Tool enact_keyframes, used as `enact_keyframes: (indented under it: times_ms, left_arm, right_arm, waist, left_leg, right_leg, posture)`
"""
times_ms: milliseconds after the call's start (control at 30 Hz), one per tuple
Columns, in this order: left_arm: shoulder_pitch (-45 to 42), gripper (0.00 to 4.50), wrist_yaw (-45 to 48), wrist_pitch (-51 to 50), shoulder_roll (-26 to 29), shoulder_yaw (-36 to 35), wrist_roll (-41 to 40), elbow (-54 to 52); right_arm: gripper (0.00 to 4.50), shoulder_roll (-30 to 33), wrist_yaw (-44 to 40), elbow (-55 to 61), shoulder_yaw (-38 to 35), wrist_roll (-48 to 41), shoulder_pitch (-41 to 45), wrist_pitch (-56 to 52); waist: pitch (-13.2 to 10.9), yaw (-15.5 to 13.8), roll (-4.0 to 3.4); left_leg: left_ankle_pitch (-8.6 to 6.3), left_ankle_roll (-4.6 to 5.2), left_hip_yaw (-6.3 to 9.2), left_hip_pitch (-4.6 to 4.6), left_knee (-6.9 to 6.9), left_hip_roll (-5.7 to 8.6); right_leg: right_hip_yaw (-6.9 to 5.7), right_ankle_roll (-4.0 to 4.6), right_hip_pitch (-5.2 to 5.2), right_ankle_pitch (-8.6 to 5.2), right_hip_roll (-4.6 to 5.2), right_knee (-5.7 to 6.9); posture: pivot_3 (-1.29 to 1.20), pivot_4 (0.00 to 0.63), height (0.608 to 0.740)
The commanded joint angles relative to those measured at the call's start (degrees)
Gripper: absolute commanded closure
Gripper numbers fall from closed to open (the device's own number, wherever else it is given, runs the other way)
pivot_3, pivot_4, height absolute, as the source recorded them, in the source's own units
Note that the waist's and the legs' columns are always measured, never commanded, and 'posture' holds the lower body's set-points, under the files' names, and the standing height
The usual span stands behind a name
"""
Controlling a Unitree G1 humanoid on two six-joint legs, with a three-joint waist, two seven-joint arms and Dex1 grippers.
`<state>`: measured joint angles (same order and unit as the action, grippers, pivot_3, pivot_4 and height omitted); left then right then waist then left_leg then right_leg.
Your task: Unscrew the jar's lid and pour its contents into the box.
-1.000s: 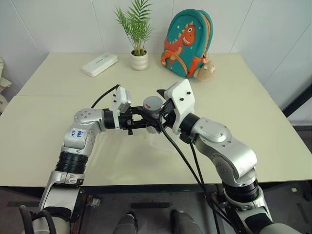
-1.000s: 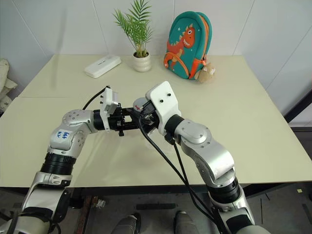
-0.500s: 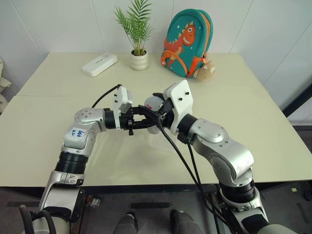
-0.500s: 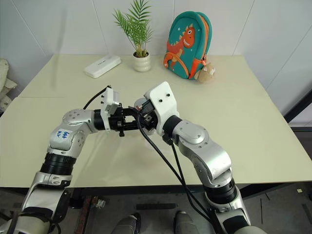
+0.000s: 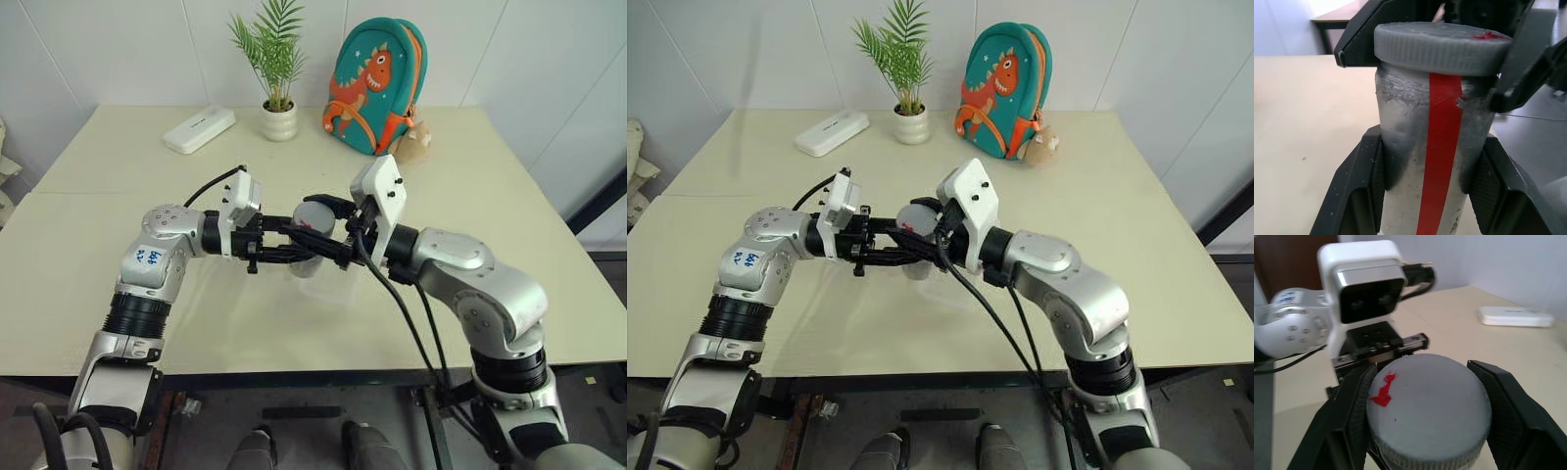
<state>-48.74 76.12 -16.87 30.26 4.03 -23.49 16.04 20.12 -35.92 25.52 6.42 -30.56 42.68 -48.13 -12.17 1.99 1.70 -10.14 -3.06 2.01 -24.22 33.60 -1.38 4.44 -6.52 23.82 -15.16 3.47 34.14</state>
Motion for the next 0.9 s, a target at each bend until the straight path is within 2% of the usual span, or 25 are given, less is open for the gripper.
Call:
enact_keyframes:
  times_ms: [33,267,533,700,733,900]
  left_arm:
    - [-2.2,2.62,-2.0,0.6,0.8,-2.2,1.4,7.1]
    - [-2.8,2.62,-0.9,2.1,-0.3,-1.1,1.5,9.6]
    - [-3.4,2.62,-0.9,3.0,-0.7,-0.2,2.1,10.5]
    - [-3.2,2.62,-0.8,3.1,-0.8,-0.3,1.9,10.0]
    - [-3.2,2.62,-0.8,3.2,-0.9,-0.4,1.8,9.9]
    - [-2.4,2.62,0.1,3.7,-1.0,-1.1,0.7,9.3]
  right_arm:
    - [1.85,-0.1,-10.1,2.3,1.8,-4.9,2.9,5.7]
    - [1.85,-1.5,-13.3,-2.4,2.1,-3.9,6.0,10.4]
    - [1.85,-1.7,-12.9,-2.8,2.4,-3.0,5.9,11.1]
    - [0.24,-1.8,-11.8,-2.5,2.5,-2.1,5.7,10.8]
    - [0.07,-1.9,-11.6,-2.5,2.5,-1.8,5.7,11.1]
    - [0.07,-1.8,-10.4,-3.2,2.0,-0.4,6.4,11.9]
  waist:
    - [0.0,0.0,0.0]
    - [0.0,0.2,0.0]
    - [0.0,0.1,0.0]
    - [0.0,0.2,0.0]
    - [0.0,0.1,0.0]
    - [0.0,0.1,0.0]
  left_leg:
    - [0.0,0.0,0.0,0.0,0.0,0.0]
    - [-0.01,-0.01,-0.01,-0.01,-0.01,-0.05]
    - [-0.02,-0.03,-0.01,-0.01,-0.03,-0.06]
    - [-0.02,-0.03,-0.01,-0.01,-0.02,-0.07]
    - [-0.02,-0.03,-0.01,-0.01,-0.01,-0.08]
    - [-0.02,-0.03,-0.01,-0.01,-0.01,-0.09]
  right_leg:
    - [0.0,0.0,0.0,0.0,-0.01,-0.01]
    - [0.01,-0.02,0.02,0.01,-0.06,0.01]
    - [0.0,-0.15,0.03,0.07,-0.07,0.03]
    - [0.0,-0.16,0.04,0.07,-0.08,0.08]
    - [0.0,-0.16,0.05,0.07,-0.1,0.11]
    - [0.01,-0.17,0.06,0.08,-0.1,0.11]
  posture:
    - [0.0,0.15,0.74]
    - [0.0,0.15,0.74]
    - [0.0,0.15,0.74]
    - [0.0,0.15,0.74]
    - [0.0,0.15,0.74]
    - [0.0,0.15,0.74]
